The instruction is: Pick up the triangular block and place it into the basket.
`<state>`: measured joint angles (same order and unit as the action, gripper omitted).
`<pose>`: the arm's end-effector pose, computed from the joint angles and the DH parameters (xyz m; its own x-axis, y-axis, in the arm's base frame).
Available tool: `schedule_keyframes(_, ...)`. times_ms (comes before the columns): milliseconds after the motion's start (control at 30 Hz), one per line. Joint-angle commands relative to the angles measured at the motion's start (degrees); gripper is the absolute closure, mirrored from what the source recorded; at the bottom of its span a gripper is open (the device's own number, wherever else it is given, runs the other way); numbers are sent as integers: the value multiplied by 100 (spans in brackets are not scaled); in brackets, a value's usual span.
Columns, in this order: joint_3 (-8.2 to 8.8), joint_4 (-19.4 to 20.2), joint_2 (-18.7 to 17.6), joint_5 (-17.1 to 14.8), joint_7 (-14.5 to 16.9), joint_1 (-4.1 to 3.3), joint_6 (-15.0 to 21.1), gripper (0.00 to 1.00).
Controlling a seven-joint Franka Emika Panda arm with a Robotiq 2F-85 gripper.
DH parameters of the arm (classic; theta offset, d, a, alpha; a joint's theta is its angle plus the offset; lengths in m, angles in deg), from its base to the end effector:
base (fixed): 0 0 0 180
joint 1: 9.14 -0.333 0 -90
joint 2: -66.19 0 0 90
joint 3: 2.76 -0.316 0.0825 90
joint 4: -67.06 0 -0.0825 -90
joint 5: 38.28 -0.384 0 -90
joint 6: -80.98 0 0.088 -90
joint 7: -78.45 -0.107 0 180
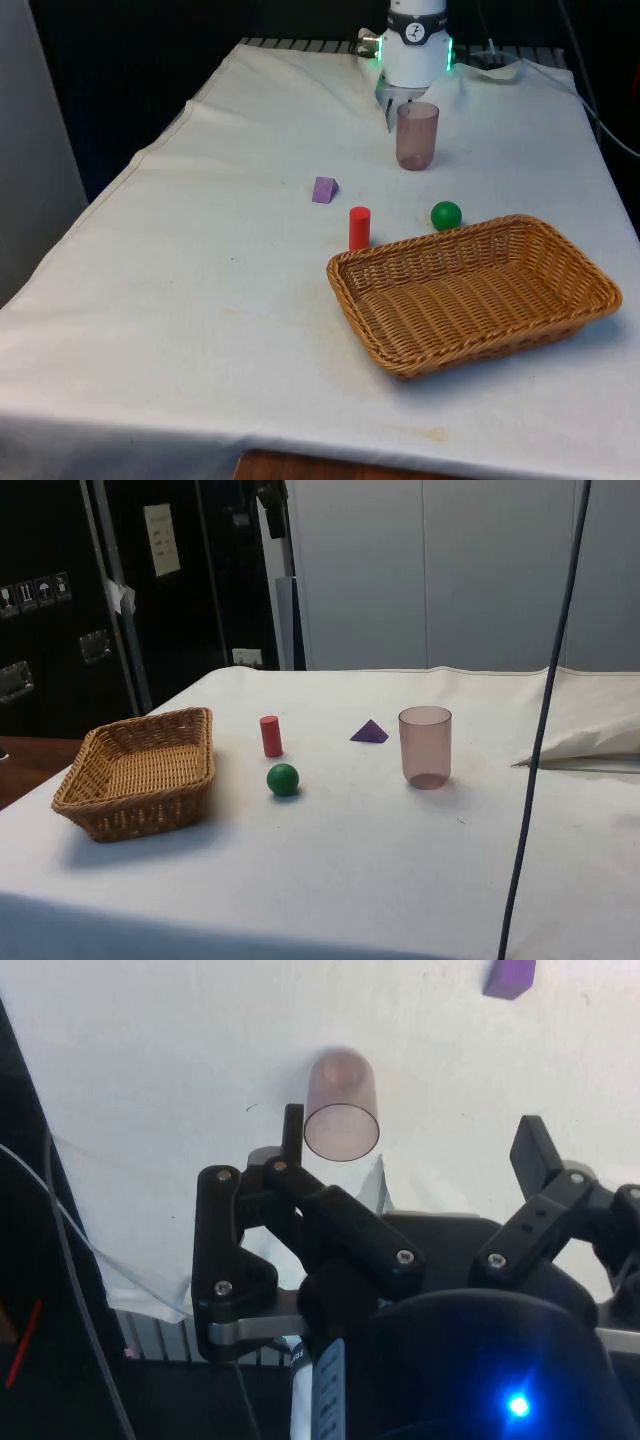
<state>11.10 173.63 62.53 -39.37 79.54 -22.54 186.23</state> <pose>0.5695 -0.0006 0.4745 0.9964 0.0052 -0.0849 0.0049 -1.0000 -0.0042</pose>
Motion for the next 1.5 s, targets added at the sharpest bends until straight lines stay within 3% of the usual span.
schedule_keyframes(0, 0, 29, 11, 0, 0, 0, 11, 0)
schedule_keyframes(267, -6, 636, 286, 120, -86, -11, 556, 0)
schedule_keyframes(300, 0, 596, 246, 69, -40, 0, 470, 0)
schedule_keyframes(333, -6, 773, 350, 143, -97, -11, 670, 0)
schedule_keyframes(500, 11, 1140, 458, 201, -109, 0, 997, 0)
schedule_keyframes(533, 6, 1054, 424, 149, -74, 0, 865, 0)
schedule_keyframes(600, 29, 1324, 493, 218, -97, 6, 1163, 0)
schedule_keyframes(700, 63, 1478, 498, 235, -74, 11, 1306, 0)
schedule_keyframes(833, 132, 1593, 470, 229, -23, 6, 1387, 0)
schedule_keyframes(1100, 355, 2057, 493, 321, 149, 23, 1874, 0)
schedule_keyframes(1133, 355, 2005, 464, 275, 149, 6, 1788, 0)
schedule_keyframes(1367, 567, 2424, 493, 327, 344, 34, 2303, 0)
schedule_keyframes(1433, 567, 2384, 464, 281, 344, 11, 2229, 0)
schedule_keyframes(1467, 625, 2510, 481, 321, 413, 34, 2418, 0)
